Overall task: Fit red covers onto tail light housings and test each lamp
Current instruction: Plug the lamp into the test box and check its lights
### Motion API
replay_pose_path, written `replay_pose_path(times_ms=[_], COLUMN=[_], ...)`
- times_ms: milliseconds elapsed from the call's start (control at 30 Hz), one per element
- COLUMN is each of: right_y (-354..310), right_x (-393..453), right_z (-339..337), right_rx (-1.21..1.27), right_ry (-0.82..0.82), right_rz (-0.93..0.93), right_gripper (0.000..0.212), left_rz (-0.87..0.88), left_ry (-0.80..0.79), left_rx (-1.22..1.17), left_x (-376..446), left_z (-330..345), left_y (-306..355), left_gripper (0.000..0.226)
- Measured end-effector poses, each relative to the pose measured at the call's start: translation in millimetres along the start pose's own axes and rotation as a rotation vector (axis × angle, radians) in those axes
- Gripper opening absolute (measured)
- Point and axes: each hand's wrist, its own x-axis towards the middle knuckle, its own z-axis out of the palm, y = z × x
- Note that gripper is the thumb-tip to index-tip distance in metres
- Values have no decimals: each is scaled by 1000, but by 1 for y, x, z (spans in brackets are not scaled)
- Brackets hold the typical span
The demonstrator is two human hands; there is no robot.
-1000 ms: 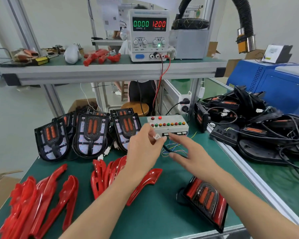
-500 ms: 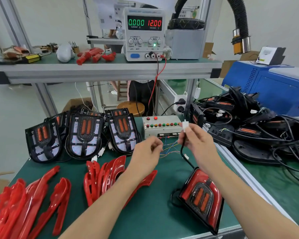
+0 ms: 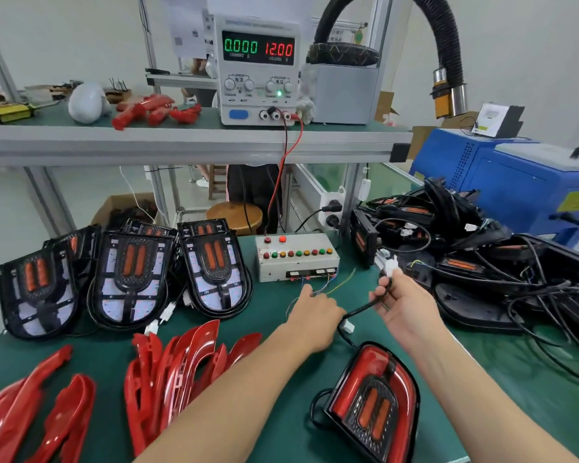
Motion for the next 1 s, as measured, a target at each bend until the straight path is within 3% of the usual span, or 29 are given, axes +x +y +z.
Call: replay_pose_path(times_ms=[100, 300, 367, 467, 600, 1000], right_y=[6, 15, 18, 19, 19, 15], right_x=[4, -2, -9, -18, -25, -28], right_z=[-3, 16, 27, 44, 52, 52], right_rx=[-31, -251, -412, -615, -767, -1047], right_ry=[12, -79, -166, -238, -249, -273], right_rz=[48, 93, 42, -93, -235, -384], right_gripper=[21, 19, 22, 21, 21, 13], left_rz=[-23, -212, -188, -129, -116, -27], left_ry=[28, 244, 213, 204, 189, 302], left_rx=[-136, -869, -902, -966, -982, -615], left_x=[-3, -16, -21, -28, -39, -49], left_z=[6, -31, -41, -45, -43, -47], left_y=[-9, -50, -58, -63, -70, -84], left_gripper=[18, 23, 16, 24, 21, 36])
